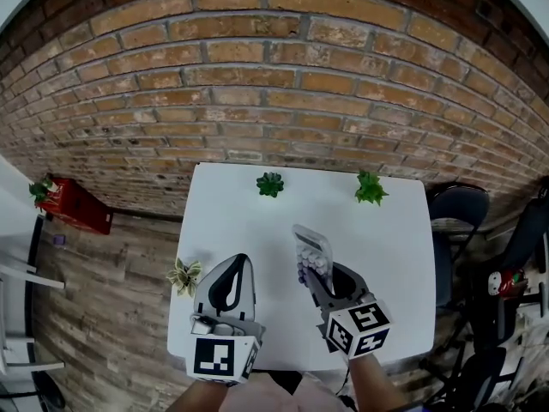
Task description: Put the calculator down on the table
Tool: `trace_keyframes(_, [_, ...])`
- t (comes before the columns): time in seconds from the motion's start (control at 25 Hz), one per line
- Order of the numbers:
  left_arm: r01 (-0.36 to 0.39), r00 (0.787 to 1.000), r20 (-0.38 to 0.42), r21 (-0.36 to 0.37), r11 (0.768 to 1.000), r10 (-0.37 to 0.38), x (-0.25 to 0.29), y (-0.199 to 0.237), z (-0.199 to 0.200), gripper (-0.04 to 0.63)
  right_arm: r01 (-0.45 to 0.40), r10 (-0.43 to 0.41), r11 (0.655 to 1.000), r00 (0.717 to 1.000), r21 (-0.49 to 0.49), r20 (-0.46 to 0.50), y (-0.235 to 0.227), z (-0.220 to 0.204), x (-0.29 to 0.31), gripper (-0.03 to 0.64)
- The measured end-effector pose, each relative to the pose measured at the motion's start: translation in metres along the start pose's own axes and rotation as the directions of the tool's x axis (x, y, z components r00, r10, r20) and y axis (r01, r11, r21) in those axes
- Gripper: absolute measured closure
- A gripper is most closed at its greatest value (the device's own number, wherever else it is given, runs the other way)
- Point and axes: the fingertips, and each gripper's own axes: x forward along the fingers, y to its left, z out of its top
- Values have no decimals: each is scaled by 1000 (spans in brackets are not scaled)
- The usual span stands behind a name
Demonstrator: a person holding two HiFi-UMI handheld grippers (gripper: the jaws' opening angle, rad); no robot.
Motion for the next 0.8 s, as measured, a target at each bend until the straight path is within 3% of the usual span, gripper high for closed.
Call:
trace_keyframes(0.4, [8, 998, -61, -21, 1000, -10, 15, 5, -29, 583, -24, 42, 990, 990, 136, -133, -8, -53, 31, 482])
trace_keyframes(0.8, [12, 997, -80, -47, 999, -15, 29, 7, -35, 583, -11, 60, 971, 978, 239, -199, -15, -72, 45, 482])
